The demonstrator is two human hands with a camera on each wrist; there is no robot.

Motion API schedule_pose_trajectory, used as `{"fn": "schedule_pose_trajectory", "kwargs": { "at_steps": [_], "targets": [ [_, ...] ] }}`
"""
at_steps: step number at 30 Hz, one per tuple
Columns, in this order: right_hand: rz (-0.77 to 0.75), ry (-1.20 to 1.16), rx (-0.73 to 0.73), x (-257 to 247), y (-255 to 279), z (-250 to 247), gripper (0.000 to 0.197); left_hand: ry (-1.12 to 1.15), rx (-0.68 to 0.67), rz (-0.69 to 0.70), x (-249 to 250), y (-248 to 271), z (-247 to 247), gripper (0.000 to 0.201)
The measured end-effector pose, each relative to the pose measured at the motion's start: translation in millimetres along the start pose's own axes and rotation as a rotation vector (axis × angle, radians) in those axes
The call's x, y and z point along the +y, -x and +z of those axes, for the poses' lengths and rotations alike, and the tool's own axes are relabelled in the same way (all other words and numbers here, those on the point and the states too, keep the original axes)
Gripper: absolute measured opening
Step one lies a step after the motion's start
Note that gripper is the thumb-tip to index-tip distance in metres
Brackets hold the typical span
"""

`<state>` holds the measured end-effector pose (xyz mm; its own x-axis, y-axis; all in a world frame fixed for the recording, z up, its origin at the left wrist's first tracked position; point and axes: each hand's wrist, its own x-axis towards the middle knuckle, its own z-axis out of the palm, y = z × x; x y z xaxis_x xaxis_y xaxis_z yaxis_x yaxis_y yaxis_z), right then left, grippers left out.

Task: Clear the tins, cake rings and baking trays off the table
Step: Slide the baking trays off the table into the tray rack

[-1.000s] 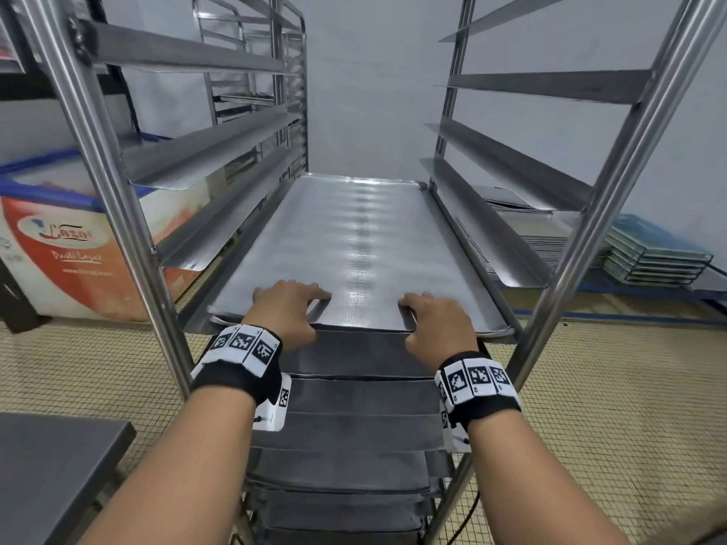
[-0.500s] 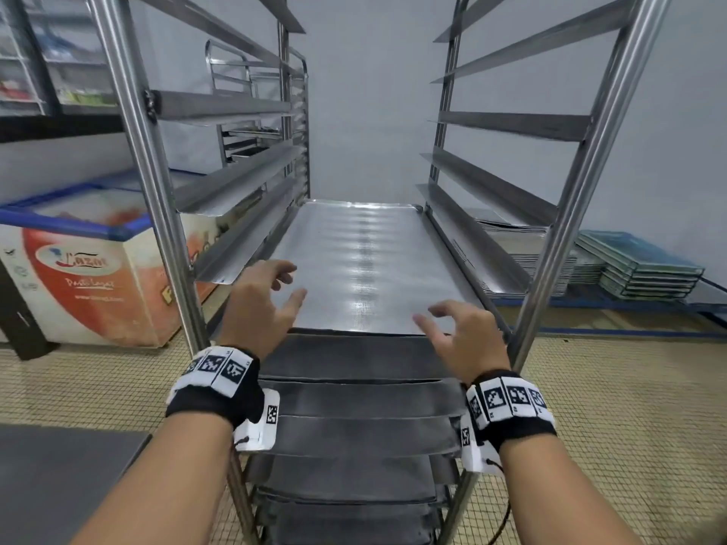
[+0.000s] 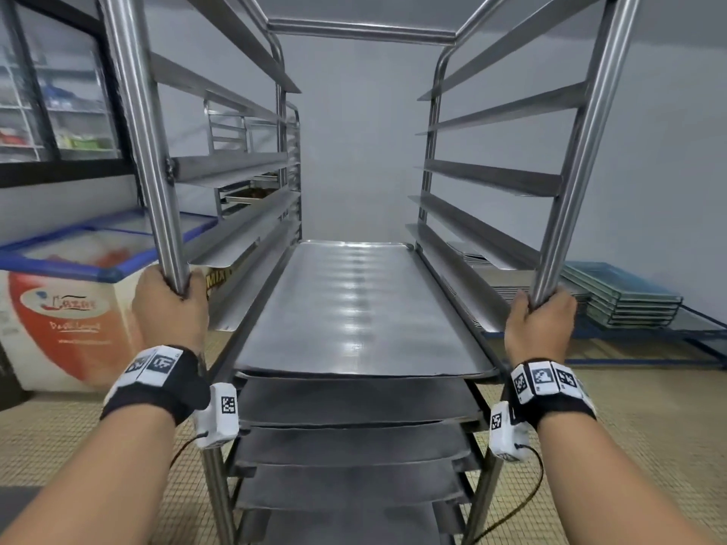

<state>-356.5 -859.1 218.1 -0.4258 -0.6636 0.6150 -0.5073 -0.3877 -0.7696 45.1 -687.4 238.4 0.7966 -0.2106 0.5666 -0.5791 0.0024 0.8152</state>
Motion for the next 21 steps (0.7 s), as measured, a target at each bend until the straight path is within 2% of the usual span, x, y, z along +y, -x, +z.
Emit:
{"fn": "schedule_pose_trajectory", "kwargs": {
  "at_steps": [3, 10, 21],
  "targets": [
    [0.046, -0.023, 0.031, 1.8, -5.2, 10.9, 0.019, 0.038, 0.012, -0.022, -6.3, -5.3, 12.2, 0.026],
    [0.077, -0.004, 0.106, 9.0, -14.9, 32.5, 0.019, 0.010, 0.019, -0.005, -20.1, -18.5, 35.3, 0.020],
    [0.048, 0.013, 0.080, 20.1, -52.1, 91.3, 0.016, 0.019, 0.025, -0.006, -24.5, -46.6, 102.9, 0.022]
  ]
}}
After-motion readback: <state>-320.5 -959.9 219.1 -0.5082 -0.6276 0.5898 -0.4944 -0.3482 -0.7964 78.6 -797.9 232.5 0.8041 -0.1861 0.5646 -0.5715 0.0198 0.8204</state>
